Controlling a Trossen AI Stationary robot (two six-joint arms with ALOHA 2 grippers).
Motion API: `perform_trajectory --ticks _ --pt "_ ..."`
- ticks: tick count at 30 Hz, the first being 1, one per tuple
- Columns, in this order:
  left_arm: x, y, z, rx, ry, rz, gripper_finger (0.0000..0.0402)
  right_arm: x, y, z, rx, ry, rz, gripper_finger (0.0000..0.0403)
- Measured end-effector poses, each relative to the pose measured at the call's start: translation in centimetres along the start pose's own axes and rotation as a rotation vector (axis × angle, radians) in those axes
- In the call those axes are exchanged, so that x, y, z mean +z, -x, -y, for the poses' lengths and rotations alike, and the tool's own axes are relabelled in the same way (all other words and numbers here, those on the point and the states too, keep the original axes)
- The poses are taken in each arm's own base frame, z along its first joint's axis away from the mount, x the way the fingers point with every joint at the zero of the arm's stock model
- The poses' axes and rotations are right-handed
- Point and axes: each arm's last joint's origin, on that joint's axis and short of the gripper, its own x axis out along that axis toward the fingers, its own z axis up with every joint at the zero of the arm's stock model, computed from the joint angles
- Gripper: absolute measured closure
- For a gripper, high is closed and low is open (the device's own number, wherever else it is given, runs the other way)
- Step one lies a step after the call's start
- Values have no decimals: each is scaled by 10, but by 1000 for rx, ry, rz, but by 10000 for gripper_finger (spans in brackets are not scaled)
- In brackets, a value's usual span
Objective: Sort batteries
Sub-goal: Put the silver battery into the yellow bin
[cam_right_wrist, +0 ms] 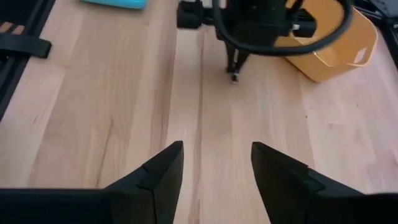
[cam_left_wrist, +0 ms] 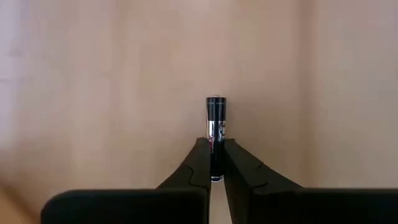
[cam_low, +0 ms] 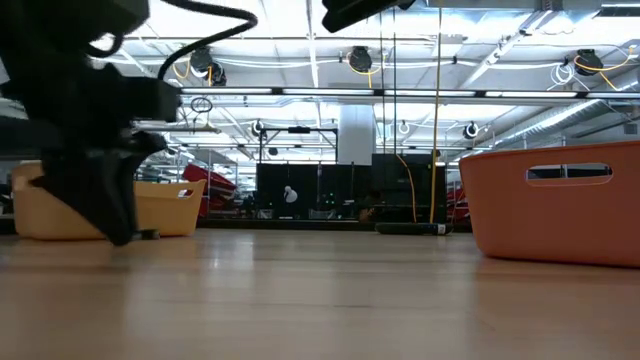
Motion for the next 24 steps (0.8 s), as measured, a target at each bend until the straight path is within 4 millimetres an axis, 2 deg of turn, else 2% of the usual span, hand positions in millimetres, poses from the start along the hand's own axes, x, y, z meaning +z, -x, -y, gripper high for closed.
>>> perform_trajectory --ticks 9,15,19,24 --pt "9 13 -4 83 21 1 379 -5 2 -1 -29 -39 -34 222" --pt "20 54 -17 195 83 65 379 -8 2 0 -39 -49 -61 222" --pt "8 81 -43 272 225 14 379 -8 4 -2 -38 -44 -58 222" --pt "-13 96 -64 365 427 -92 379 -14 8 -9 -59 -37 -79 222"
